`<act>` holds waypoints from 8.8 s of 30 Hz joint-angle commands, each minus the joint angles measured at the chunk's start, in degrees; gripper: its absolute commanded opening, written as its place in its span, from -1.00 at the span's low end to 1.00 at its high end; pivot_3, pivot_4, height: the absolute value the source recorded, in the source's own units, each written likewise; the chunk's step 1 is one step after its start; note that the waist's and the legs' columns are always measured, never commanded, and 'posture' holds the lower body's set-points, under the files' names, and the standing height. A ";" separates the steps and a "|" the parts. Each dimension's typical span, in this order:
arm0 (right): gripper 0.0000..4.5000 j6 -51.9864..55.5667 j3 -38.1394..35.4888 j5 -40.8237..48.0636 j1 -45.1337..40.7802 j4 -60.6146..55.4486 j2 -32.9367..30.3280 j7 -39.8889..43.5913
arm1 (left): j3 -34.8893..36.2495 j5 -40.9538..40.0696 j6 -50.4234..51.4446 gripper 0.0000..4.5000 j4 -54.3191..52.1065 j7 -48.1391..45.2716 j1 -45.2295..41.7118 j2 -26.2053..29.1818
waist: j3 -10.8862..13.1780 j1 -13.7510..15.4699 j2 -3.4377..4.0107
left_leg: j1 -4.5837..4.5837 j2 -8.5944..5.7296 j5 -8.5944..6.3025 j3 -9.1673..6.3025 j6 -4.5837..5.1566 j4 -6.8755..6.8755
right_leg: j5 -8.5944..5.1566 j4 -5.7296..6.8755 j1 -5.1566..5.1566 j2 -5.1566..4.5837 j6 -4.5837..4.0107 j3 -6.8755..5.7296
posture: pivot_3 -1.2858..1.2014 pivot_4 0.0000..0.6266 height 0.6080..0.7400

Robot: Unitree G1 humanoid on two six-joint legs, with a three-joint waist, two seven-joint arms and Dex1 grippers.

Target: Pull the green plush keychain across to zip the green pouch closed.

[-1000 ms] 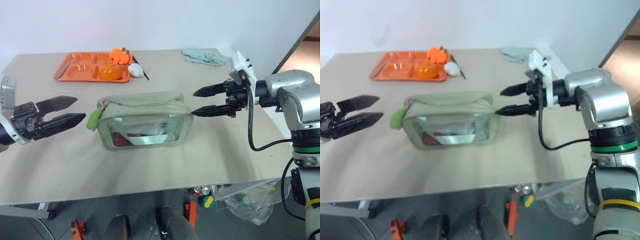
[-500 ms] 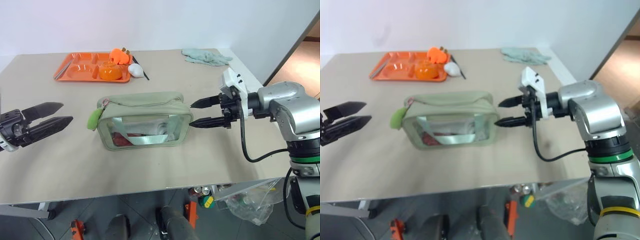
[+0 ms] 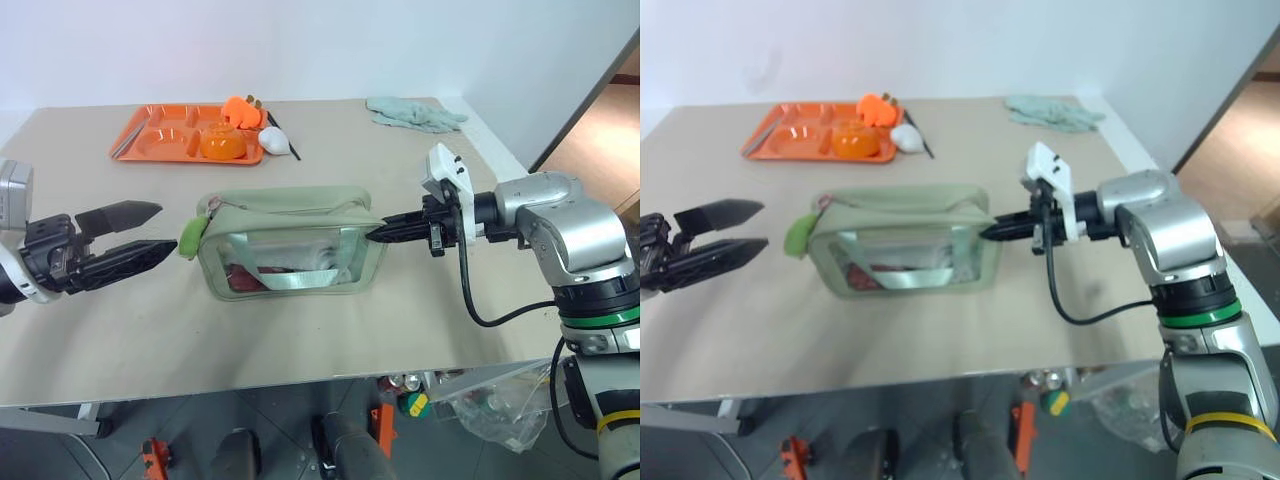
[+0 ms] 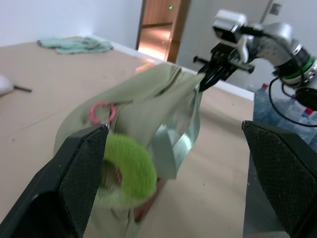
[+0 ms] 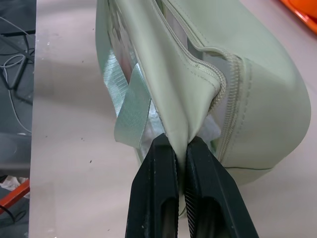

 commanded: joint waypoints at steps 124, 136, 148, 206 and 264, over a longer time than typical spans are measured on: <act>-1.00 2.83 -1.86 3.01 3.03 -9.40 -1.49 -4.08 | -17.09 21.63 -8.71 0.44 10.77 -6.21 -10.49 -3.83 | 0.00 -0.16 -0.02 | 0.38 -0.06 0.07 -0.10 -0.08 -0.01 | -0.21 0.66 0.10 0.06 -0.27 -0.01 | 0.03 -0.52 1.00; -1.00 3.12 -1.97 3.10 3.13 -9.47 -1.98 -4.16 | -19.51 18.87 -5.41 -0.98 6.81 -6.67 -9.42 -5.41 | 0.01 -0.14 -0.02 | 0.37 -0.07 0.07 -0.11 -0.08 -0.02 | -0.23 0.66 0.10 0.06 -0.26 -0.01 | 0.03 -0.52 1.00; -0.12 5.32 -5.88 6.19 2.56 -6.27 -2.52 -4.33 | -19.89 20.07 -6.00 -1.00 5.23 -2.65 -9.04 -8.51 | 0.00 0.19 -0.03 | 0.37 -0.15 0.08 -0.12 -0.08 0.02 | -0.22 0.66 0.16 -0.02 -0.18 0.02 | 0.03 -0.52 1.00; 0.64 -42.73 3.29 -15.91 -6.13 -1.67 7.93 -5.83 | -18.82 15.05 -5.41 -1.00 1.63 1.50 -9.64 -12.14 | 0.01 0.08 -0.01 | 0.28 -0.18 0.11 -0.18 -0.18 -0.02 | -0.29 0.65 0.10 -0.08 -0.11 -0.01 | 0.03 -0.52 1.00; -0.97 -66.62 1.66 -39.33 -3.19 35.54 -13.46 -21.40 | -22.08 18.35 -9.50 -1.00 5.76 0.03 -10.10 -12.54 | 0.03 -0.07 0.01 | 0.46 -0.27 0.12 0.09 -0.20 -0.08 | -0.29 0.65 0.17 -0.11 -0.07 0.31 | 0.03 -0.52 1.00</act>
